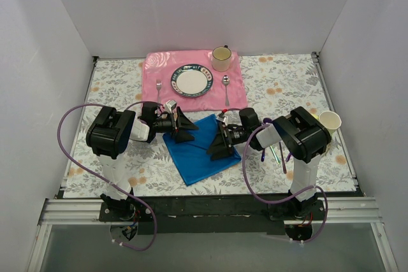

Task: Fold the napkin into a case and place the utensils inside
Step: Smooth out the upper triangle-folded napkin at the center of the board.

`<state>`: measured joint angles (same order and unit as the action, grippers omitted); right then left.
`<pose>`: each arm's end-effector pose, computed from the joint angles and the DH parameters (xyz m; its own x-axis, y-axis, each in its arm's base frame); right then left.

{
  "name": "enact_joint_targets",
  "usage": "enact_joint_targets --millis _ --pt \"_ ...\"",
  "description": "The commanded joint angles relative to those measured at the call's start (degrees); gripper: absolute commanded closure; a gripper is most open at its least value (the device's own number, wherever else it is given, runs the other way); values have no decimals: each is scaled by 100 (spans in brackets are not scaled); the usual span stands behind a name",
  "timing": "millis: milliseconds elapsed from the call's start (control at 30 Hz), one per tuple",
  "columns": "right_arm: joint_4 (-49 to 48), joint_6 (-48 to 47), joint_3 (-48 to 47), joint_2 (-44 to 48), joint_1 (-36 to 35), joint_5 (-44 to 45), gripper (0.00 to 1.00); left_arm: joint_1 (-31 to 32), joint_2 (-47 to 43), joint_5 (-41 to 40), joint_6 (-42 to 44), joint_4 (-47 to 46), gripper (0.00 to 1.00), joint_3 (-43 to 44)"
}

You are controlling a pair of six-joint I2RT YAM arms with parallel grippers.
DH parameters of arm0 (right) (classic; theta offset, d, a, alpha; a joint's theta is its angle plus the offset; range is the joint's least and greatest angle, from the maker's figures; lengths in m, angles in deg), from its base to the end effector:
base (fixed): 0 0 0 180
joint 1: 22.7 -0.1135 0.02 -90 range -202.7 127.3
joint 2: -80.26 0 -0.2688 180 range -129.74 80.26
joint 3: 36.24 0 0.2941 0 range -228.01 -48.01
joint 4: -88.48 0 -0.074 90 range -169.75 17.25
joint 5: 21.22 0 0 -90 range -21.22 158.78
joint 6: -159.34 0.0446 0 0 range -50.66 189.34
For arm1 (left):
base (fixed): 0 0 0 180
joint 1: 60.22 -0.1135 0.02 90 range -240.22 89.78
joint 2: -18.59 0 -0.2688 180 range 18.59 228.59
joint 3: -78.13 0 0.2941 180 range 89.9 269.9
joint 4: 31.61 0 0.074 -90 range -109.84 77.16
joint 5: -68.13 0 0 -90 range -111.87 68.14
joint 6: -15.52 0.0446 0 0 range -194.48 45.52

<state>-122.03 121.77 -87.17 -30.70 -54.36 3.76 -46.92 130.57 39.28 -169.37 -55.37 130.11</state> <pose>0.2715 0.2149 0.0640 -0.9636 -0.2009 -0.1766 -0.2121 0.1717 0.9620 0.3265 -0.1173 0.0516 -0.7466 -0.3175 0.5847 -0.6413 0.1093 -0.7595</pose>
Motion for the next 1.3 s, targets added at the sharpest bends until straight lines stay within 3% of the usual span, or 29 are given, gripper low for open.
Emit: enact_joint_targets --millis 0,800,1067,1267 --pt "9 -4 250 179 99 -196 2 -73 350 -551 146 696 22 -109" --pt "1038 -663 365 181 503 -407 4 -143 438 -560 138 767 25 -101" --pt "977 -514 268 65 538 -398 19 -161 447 -560 120 749 26 -118" --pt "1020 -338 224 1101 424 -398 30 -161 421 -551 146 732 27 -109"
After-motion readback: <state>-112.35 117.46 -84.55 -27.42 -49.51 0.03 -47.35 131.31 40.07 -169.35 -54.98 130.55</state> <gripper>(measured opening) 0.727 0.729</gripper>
